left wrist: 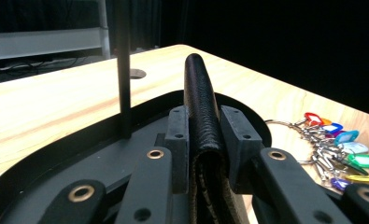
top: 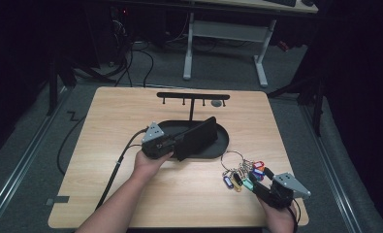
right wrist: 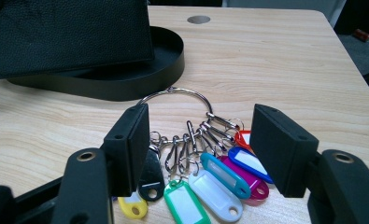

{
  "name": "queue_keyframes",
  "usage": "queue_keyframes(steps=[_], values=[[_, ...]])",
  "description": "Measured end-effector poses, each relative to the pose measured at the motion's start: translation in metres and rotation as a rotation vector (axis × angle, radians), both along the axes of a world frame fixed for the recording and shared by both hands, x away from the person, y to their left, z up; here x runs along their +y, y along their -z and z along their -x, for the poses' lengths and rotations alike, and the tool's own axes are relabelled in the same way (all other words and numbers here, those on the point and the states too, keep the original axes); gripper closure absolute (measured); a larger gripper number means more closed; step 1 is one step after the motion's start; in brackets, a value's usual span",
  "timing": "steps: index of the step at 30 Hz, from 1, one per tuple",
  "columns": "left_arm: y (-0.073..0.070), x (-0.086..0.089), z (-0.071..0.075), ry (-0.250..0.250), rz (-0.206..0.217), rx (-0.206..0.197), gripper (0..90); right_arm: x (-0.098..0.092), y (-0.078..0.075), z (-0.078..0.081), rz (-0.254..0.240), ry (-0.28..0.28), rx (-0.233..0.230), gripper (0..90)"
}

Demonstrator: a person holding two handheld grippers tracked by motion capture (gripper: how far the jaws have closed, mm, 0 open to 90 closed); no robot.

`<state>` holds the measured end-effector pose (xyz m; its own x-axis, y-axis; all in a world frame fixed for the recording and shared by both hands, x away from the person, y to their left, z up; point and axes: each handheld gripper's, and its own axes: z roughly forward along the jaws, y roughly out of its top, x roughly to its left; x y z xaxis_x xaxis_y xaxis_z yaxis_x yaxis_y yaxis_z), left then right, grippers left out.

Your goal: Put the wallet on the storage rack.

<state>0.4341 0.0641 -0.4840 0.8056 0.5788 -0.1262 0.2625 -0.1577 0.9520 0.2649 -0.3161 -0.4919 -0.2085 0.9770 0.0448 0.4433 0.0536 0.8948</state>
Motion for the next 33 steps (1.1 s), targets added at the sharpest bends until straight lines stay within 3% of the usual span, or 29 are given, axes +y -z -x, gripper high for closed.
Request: queue_keyframes(steps=[14,25,30,33], values=[[-0.004,0.004,0.005,-0.023,-0.072,-0.051,67.8,0.001,0.001,-0.001,-0.004,-0.004,0.010,38.3],[0.001,0.017,0.005,-0.060,-0.071,-0.072,67.4,0.002,0.001,-0.001,0.002,0.000,0.006,38.4],[0.006,0.023,-0.002,-0.094,-0.078,-0.060,65.7,0.001,0.002,-0.001,0.003,-0.001,0.007,38.5],[0.010,0.028,-0.005,-0.106,-0.059,-0.029,65.0,0.001,0.002,-0.001,0.001,0.002,0.007,38.5]])
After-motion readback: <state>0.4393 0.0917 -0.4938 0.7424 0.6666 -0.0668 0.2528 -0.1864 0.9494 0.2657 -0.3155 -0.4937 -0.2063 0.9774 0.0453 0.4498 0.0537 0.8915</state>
